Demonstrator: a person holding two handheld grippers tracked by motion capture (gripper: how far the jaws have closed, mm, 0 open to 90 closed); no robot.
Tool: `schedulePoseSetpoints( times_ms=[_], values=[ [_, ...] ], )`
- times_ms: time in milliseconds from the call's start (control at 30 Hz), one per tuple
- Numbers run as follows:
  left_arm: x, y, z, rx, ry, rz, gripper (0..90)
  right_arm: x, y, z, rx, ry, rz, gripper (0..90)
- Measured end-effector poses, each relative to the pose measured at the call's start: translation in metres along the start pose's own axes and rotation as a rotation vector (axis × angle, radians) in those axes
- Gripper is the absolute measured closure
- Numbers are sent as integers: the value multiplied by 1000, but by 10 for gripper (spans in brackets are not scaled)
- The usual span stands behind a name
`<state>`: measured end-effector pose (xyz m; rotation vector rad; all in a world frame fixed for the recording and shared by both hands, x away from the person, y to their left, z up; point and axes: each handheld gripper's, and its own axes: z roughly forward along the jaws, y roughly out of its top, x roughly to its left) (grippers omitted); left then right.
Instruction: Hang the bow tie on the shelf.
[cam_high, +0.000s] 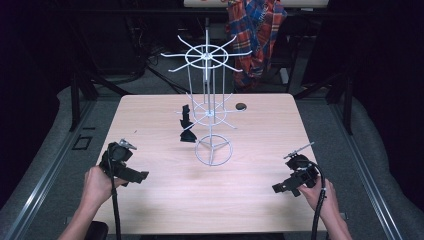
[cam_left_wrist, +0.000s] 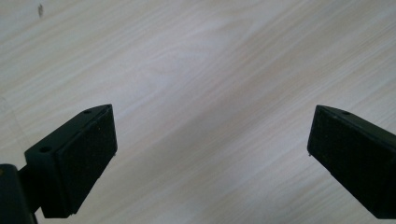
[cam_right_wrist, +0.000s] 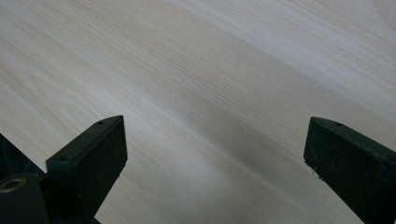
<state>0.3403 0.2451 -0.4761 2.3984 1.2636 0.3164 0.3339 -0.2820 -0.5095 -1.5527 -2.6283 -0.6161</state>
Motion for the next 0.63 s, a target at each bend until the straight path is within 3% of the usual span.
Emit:
schedulePoseSetpoints(
  times_ms=[200,233,267,300,333,367,567,633],
  values=[
    [3,-18,10,17,-3,-22,0,-3,-1,1,12,-13,-11,64],
    [4,-21,12,25,1,-18,0,-3,-2,2,3,8,1,64],
    [4,-23,14,37,3,-20,0,-3,-4,5,-40,6,47,64],
    [5,-24,16,46,-3,-18,0,-10,-1,-1,40,7,-23,64],
    [5,-24,18,54,-6,-18,0,-10,-1,-1,40,7,-23,64],
    [6,-24,19,56,-6,-20,0,-9,-3,1,-6,6,16,63],
    [9,-24,21,59,-7,-24,0,-8,-2,-2,4,-6,-7,64],
    [10,-24,22,58,-6,-27,0,-8,-3,-2,-13,1,14,65]
  ],
)
